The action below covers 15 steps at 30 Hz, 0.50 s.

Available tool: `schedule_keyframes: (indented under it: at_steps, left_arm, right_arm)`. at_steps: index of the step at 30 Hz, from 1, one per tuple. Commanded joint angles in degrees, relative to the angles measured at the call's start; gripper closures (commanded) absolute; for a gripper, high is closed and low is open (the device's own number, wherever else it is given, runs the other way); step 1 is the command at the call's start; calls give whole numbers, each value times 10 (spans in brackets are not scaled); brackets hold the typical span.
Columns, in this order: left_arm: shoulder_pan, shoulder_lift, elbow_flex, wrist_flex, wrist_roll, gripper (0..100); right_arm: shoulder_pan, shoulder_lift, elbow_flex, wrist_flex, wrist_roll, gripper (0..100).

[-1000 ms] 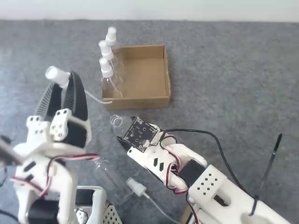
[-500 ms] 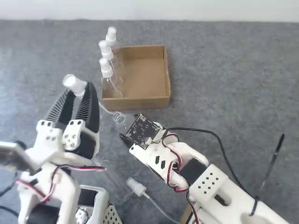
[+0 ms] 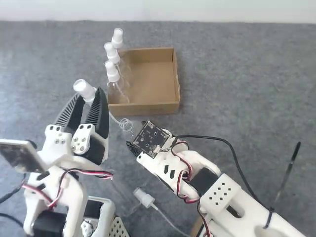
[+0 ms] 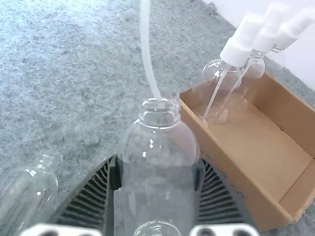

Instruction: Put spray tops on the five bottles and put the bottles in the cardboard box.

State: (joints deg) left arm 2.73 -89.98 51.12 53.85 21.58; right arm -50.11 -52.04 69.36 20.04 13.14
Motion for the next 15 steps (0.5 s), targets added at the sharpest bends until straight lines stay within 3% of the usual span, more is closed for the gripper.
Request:
schedule_keyframes:
  at_steps: [1,15]
  left_arm:
    - [1,-4,-3,2,-4,988]
    - [-2,-4,29,-3,-5,988]
  right_arm:
    - [7,-20,-10,-15,8,975]
    - [4,-21,-11,-15,8,975]
